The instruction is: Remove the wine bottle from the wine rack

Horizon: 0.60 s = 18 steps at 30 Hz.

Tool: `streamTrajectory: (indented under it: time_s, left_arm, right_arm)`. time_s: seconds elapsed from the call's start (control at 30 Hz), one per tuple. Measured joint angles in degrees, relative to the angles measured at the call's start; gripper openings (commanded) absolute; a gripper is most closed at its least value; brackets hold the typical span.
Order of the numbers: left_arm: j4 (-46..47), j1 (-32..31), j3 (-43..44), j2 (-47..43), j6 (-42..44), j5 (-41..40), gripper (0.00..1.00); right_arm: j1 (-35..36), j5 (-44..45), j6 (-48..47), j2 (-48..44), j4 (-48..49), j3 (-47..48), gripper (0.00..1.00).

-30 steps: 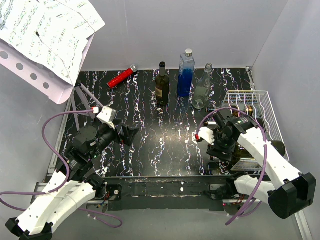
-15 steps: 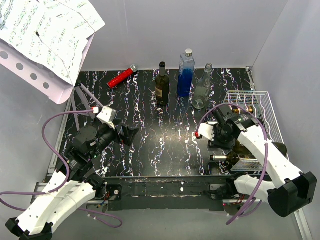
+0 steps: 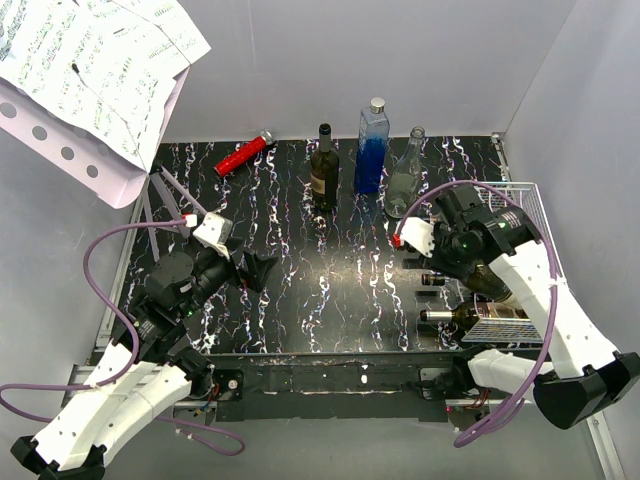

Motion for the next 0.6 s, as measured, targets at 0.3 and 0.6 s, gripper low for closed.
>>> streamTrajectory:
  time_s: [0.3, 0.6]
  left_arm:
    - [0.00, 0.00, 0.02, -0.04, 0.00, 0.00, 0.98]
    - [-0.02, 0.00, 0.02, -0.13, 0.00, 0.02, 0.98]
  right_arm:
    - [0.00, 0.55, 0.87, -0.48, -2.54, 5.18, 0.01]
    - [0.28, -0.44, 2.45, -1.18, -2.91, 16.72, 0.01]
